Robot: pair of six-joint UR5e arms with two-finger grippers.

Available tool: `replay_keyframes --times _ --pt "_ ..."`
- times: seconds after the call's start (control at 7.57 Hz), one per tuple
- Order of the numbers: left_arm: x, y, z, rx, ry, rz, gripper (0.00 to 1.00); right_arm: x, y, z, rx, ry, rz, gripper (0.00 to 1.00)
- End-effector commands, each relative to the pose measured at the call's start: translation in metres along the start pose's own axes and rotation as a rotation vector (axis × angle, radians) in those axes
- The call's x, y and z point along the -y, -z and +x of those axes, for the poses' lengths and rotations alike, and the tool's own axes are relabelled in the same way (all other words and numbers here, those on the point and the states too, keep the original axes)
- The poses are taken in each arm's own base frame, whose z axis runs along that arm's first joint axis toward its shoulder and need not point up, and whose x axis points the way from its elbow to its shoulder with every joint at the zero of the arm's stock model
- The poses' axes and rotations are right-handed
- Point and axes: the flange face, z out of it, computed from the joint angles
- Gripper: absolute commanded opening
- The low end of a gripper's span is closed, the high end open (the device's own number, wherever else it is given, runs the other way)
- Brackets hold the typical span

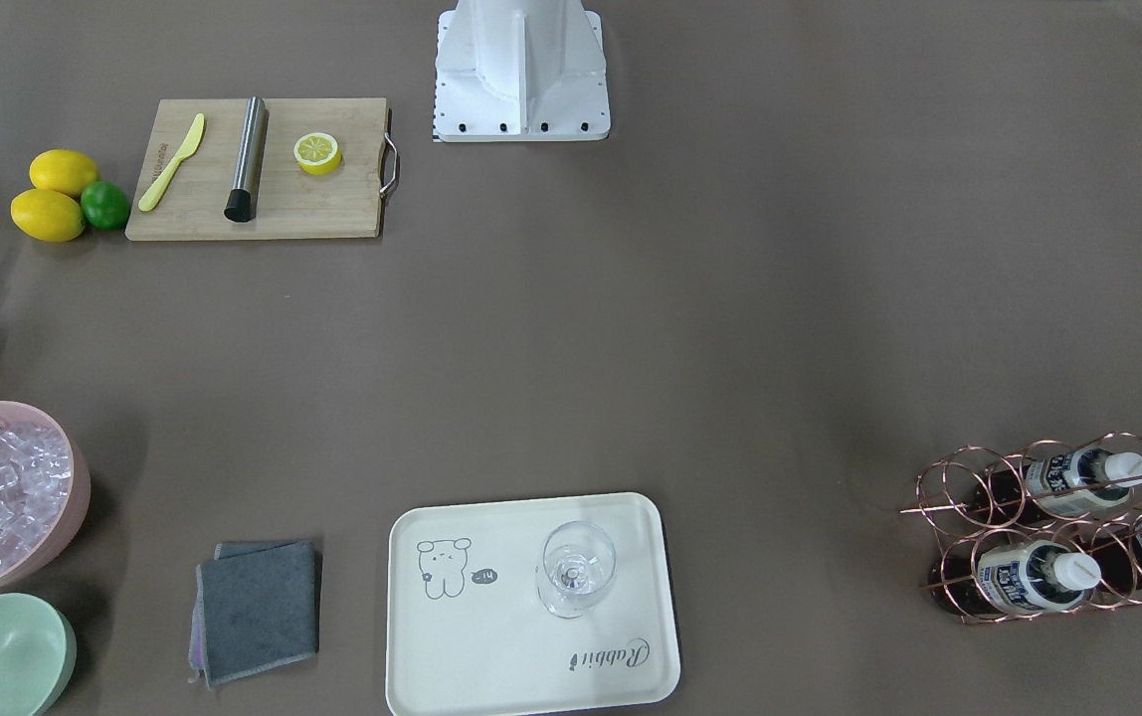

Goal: Take tea from basket to plate

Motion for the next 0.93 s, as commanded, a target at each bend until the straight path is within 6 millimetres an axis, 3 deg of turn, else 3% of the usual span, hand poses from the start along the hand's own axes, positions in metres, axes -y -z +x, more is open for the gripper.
replay_keyframes --times 0.0,0.53,0.66,0.79 --pt "0.019 -0.007 0.005 -0.007 -0.037 0.006 0.99 0.0 0.001 0.0 0.0 0.001 0.002 1.0" --pt "0.038 -0.009 0.007 -0.008 -0.068 0.008 0.97 0.0 0.0 0.001 0.001 -0.001 0.0 1.0" --pt "0.035 -0.012 0.006 -0.008 -0.073 0.007 0.75 0.0 0.0 0.001 0.001 -0.001 0.0 1.0" --pt "0.034 -0.012 0.006 -0.008 -0.092 0.007 0.28 0.0 0.0 0.001 0.001 -0.001 0.0 1.0"
